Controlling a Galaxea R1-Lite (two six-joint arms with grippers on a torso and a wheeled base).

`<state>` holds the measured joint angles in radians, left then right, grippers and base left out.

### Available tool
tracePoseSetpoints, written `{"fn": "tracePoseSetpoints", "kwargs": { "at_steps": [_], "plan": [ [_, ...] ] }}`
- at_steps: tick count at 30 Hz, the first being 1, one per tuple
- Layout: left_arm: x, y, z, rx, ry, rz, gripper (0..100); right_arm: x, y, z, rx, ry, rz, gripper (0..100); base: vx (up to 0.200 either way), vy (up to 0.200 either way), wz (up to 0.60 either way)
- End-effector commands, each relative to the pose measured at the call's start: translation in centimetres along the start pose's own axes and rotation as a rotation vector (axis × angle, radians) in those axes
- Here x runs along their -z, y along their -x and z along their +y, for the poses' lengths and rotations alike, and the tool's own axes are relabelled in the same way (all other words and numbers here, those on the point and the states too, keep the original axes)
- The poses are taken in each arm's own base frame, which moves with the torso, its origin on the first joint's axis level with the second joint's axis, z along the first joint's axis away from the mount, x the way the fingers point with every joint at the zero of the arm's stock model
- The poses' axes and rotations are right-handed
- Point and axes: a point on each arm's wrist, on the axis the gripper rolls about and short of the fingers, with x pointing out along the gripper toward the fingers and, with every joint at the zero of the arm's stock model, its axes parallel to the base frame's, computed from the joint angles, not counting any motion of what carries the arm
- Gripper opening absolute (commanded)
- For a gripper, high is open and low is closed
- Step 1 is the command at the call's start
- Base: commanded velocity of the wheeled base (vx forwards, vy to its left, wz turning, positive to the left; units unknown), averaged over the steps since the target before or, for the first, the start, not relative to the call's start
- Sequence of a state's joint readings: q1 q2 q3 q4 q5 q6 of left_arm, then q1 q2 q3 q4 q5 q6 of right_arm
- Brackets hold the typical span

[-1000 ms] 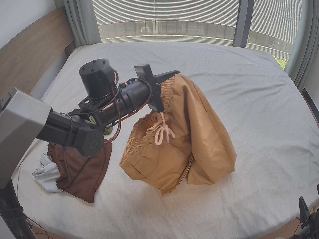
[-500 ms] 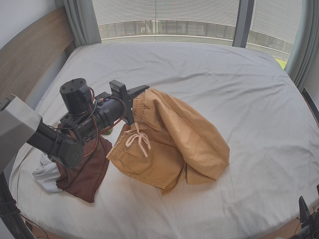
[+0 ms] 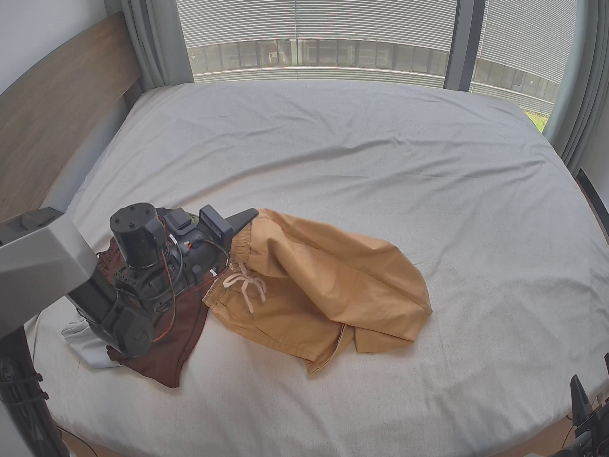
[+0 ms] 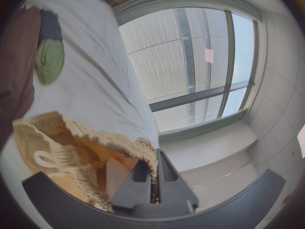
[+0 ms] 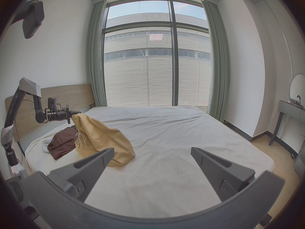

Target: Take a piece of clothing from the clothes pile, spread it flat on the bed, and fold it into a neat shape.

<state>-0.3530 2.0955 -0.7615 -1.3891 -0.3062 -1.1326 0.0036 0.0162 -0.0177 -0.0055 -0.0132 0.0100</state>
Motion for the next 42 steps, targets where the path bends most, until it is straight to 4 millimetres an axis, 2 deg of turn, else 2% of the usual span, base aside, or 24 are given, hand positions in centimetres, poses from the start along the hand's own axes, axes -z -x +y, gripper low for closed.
{"fn": "tracePoseSetpoints", "kwargs": {
  "at_steps": [1, 4, 7, 12, 24, 26, 28, 30, 31, 32, 37, 42],
  "plan": [
    [0.9, 0.7, 7.4, -0.201, -0.190, -0.030, 0, 0.5, 0.0, 0.0, 0.001, 0.004, 0.002, 100, 0.000, 0.000, 0.00],
    [1.1, 1.0, 8.1, -0.198, -0.223, -0.038, 0, 0.5, 0.0, 0.0, 0.001, 0.004, 0.002, 100, 0.000, 0.000, 0.00],
    [0.2, 1.5, 8.5, -0.203, -0.232, -0.067, 0, 0.5, 0.0, 0.0, 0.000, 0.004, 0.002, 100, 0.000, 0.000, 0.00],
    [-0.1, 2.2, 7.2, -0.190, -0.240, -0.081, 0, 0.5, 0.0, 0.0, -0.002, 0.004, 0.002, 100, 0.000, 0.000, 0.00],
    [0.0, 2.4, 6.3, -0.177, -0.304, -0.076, 0, 0.2, 0.0, 0.0, 0.004, -0.012, -0.027, 100, 0.000, 0.000, 0.00],
    [0.4, 2.3, 5.8, -0.166, -0.308, -0.068, 0, -4.6, 1.4, 0.0, -0.013, -0.043, -0.212, 100, 0.000, 0.000, 0.00],
    [0.3, 2.2, 5.5, -0.158, -0.309, -0.074, 0, -8.5, 1.9, 0.1, -0.038, -0.055, -0.246, 100, 0.000, 0.000, 0.00],
    [0.3, 2.3, 5.3, -0.152, -0.311, -0.076, 0, -11.4, 1.0, 0.1, -0.114, -0.064, -0.205, 100, 0.000, 0.000, 0.00],
    [0.3, 2.3, 5.3, -0.152, -0.311, -0.076, 0, -11.4, 1.0, 0.1, -0.114, -0.064, -0.205, 100, 0.000, 0.000, 0.00],
    [0.2, 2.3, 5.0, -0.144, -0.312, -0.080, 0, -13.5, -0.6, 0.3, -0.217, -0.105, -0.144, 100, 0.000, 0.000, 0.00],
    [0.0, 2.3, 4.6, -0.137, -0.315, -0.085, 0, -17.3, -5.3, 1.5, -0.458, -0.370, 0.024, 100, 0.000, 0.000, 0.00],
    [0.0, 2.3, 4.7, -0.136, -0.314, -0.084, 0, -17.6, -10.1, 3.3, -0.514, -0.371, 0.098, 100, 0.000, 0.000, 0.00]
  ]
}}
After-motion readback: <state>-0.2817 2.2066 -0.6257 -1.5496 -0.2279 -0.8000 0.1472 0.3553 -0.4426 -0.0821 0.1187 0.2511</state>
